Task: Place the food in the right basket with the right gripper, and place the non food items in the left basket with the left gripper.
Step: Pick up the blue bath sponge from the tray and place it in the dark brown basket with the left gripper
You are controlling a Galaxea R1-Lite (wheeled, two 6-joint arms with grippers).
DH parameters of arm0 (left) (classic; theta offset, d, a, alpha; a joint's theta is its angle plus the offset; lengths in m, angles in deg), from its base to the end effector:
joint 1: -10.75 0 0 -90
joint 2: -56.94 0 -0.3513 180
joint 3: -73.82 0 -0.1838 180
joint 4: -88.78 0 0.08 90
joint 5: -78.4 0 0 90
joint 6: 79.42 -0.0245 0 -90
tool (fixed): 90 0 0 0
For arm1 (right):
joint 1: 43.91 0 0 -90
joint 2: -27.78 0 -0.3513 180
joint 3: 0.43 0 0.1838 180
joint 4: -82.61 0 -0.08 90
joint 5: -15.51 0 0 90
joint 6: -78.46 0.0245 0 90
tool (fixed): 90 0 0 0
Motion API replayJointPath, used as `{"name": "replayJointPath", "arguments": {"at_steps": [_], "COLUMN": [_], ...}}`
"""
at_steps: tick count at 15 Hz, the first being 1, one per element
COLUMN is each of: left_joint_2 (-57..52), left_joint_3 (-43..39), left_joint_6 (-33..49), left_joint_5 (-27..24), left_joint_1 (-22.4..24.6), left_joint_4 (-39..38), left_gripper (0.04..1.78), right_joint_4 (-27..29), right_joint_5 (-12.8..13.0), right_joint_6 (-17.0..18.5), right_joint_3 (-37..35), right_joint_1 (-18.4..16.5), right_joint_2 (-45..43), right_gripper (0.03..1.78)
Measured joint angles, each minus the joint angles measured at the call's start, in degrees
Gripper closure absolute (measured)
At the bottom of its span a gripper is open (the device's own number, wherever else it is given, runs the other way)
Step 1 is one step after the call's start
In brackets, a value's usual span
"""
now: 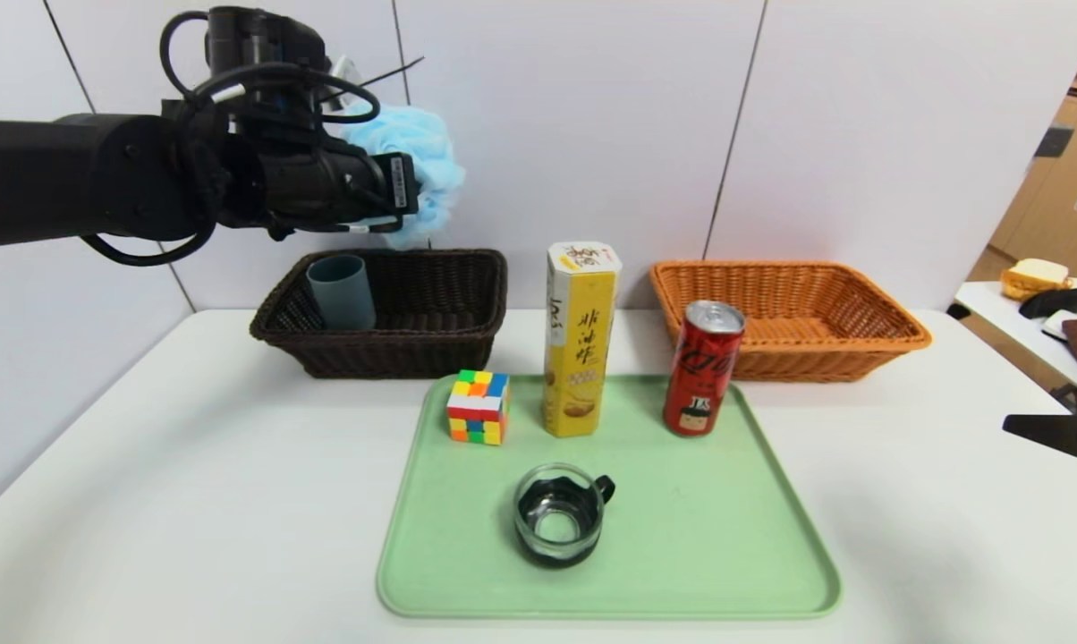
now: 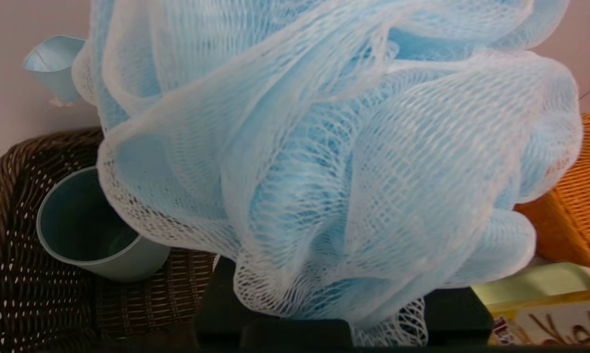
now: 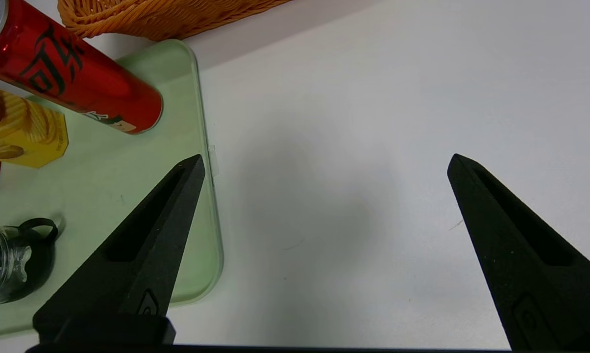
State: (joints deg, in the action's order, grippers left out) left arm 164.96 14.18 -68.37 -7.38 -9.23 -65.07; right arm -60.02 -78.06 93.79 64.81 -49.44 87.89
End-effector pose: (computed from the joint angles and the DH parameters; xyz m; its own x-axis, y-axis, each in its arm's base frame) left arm 0.3668 -0.1314 0.3484 0.9353 -0.2618 -0.2381 0.2255 0.9595 -0.1689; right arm 0.0960 -0.0078 0.2653 0.8463 -0.0194 -0.5324 0.1826 0.9494 0.2557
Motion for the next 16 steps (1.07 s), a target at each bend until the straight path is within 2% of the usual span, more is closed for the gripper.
{"name": "replayJointPath", "arguments": {"at_steps": [5,12,16], "left_joint_2": [4.1,8.9,10.1], "left_joint_3": [-1.2,-1.1,-1.2], "left_joint_6": [-0.8,-0.5,-0.3], "left_joint_5": [0.2,-0.1,-0.1], "left_joint_1": [2.2,2.6,2.6], "left_joint_4": [0.2,-0.3,-0.3], "left_gripper": [1.28,1.28,0.85], "right_joint_4": [0.0,-0.1,-0.1], "right_joint_5": [0.2,0.3,0.2], "right_joint_6": [0.0,0.0,0.0], "right_joint_3": [-1.2,-1.4,-1.4], "right_joint_1": [0.0,0.0,0.0], "right_joint_2": [0.0,0.1,0.3], "right_gripper": [0.10,0.10,0.10]}}
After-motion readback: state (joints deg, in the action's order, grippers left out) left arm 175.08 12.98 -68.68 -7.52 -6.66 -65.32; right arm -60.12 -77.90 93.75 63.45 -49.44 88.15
